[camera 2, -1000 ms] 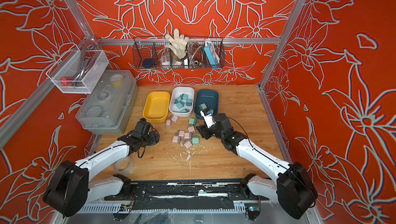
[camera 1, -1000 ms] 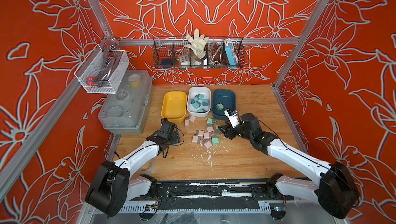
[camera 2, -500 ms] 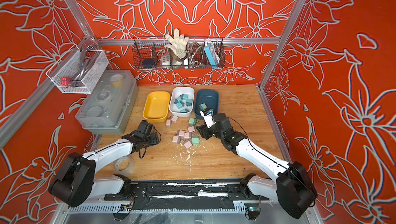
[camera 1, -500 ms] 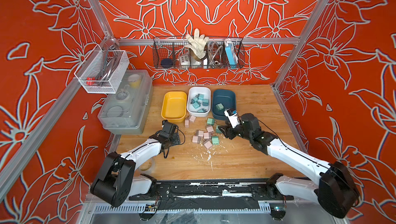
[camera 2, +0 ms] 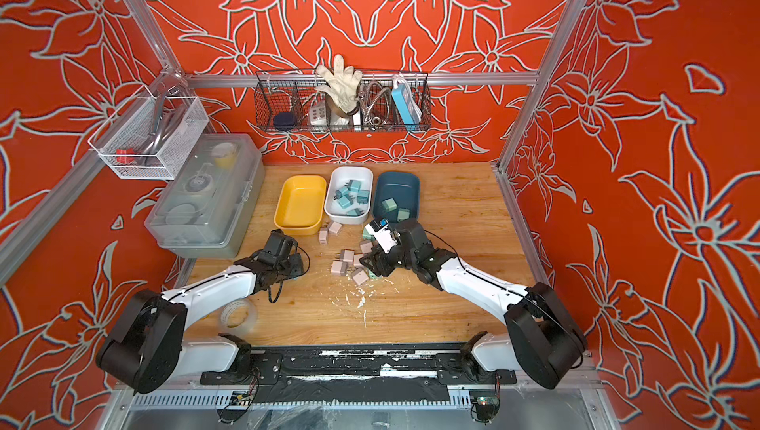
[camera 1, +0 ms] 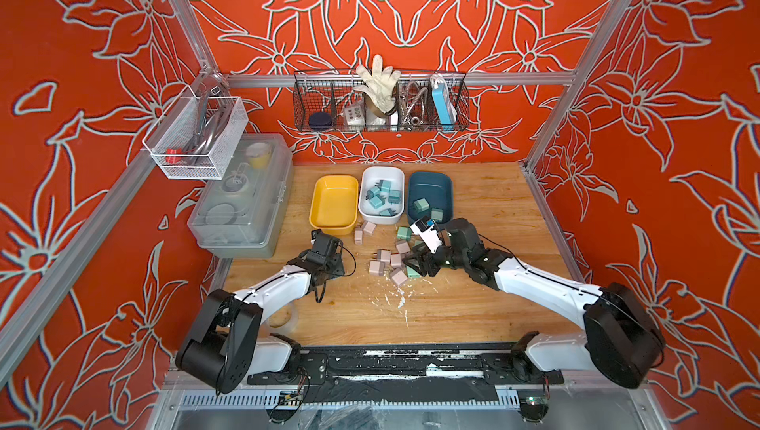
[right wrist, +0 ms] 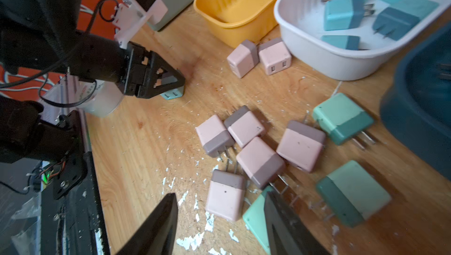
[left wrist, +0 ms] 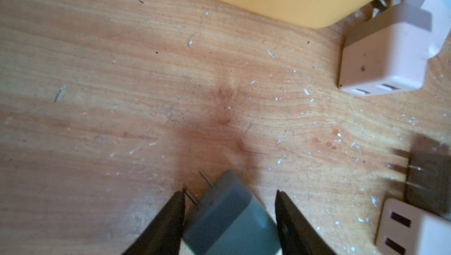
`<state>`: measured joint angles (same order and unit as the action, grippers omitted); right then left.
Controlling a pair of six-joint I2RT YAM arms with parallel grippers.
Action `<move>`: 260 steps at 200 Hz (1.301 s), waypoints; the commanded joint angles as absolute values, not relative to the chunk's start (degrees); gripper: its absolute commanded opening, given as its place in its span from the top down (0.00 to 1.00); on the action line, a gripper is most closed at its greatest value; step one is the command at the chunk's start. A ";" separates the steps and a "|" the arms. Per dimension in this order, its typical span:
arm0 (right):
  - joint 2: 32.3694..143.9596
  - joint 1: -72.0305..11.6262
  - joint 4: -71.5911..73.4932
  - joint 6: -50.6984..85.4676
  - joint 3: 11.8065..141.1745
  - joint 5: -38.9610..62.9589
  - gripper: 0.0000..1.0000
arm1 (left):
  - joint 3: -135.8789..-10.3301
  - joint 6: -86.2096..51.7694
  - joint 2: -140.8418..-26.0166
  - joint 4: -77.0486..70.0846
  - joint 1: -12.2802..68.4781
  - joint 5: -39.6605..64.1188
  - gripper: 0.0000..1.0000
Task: Place the plugs by color into the storage box
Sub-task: Pick up the plug from the center of the board.
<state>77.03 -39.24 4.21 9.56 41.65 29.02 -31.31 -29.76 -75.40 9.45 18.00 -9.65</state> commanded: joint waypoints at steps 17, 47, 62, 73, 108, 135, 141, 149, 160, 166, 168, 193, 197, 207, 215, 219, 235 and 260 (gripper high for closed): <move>78.32 -42.38 3.08 6.83 44.81 30.83 0.38 | -30.40 -28.88 -75.54 8.71 17.75 -7.75 0.49; 80.44 -44.46 2.45 6.12 46.27 29.86 0.38 | -30.75 -27.99 -75.60 8.37 17.75 -7.21 0.53; 81.91 -45.58 1.23 5.15 47.54 30.15 0.38 | -30.93 -27.88 -75.52 8.28 17.75 -6.76 0.53; 82.61 -46.57 0.15 4.54 48.45 29.87 0.38 | -31.02 -28.04 -75.41 8.15 17.75 -6.10 0.53; 82.04 -47.61 -0.44 3.85 48.70 29.01 0.38 | -31.55 -30.07 -76.06 9.56 17.75 -6.09 0.32; 80.62 -47.63 0.00 3.28 47.84 28.05 0.38 | -30.39 -32.63 -77.03 9.58 17.74 -6.46 0.23; 80.39 -47.64 0.00 3.16 47.73 27.89 0.38 | -30.25 -33.34 -77.24 9.54 17.69 -6.29 0.23; 80.18 -47.57 -0.08 2.83 47.61 27.58 0.38 | -30.05 -33.80 -77.51 9.21 17.75 -5.66 0.23; 80.07 -47.68 -0.51 2.36 47.55 26.91 0.38 | -29.80 -34.12 -78.01 8.73 17.75 -4.75 0.24; 80.07 -47.76 -0.92 2.09 47.68 26.46 0.38 | -29.79 -34.20 -78.18 8.71 17.75 -4.15 0.25; 80.09 -47.73 -1.13 1.97 47.71 26.35 0.38 | -29.75 -34.17 -78.21 8.70 17.78 -3.96 0.27; 79.42 -48.06 -2.20 1.17 47.83 25.09 0.38 | -29.32 -33.93 -78.16 8.33 17.79 -2.31 0.38; 79.21 -48.01 -2.21 1.14 47.74 25.01 0.38 | -29.19 -33.94 -78.01 8.20 17.81 -2.17 0.39; 78.65 -48.10 -2.07 1.11 47.51 24.72 0.38 | -28.88 -34.01 -77.63 7.85 17.83 -1.82 0.45; 78.23 -48.22 -1.81 1.02 47.24 24.52 0.38 | -28.70 -33.82 -77.27 7.60 17.82 -1.43 0.49; 78.00 -48.21 -1.68 1.03 47.05 24.41 0.38 | -28.65 -33.72 -77.19 7.52 17.84 -1.26 0.51; 77.61 -48.16 -1.41 0.84 46.78 23.81 0.38 | -28.74 -33.45 -76.67 7.65 17.83 -1.06 0.57; 77.52 -48.30 -1.84 0.66 46.88 23.13 0.38 | -28.55 -33.03 -75.71 7.39 17.82 -1.05 0.67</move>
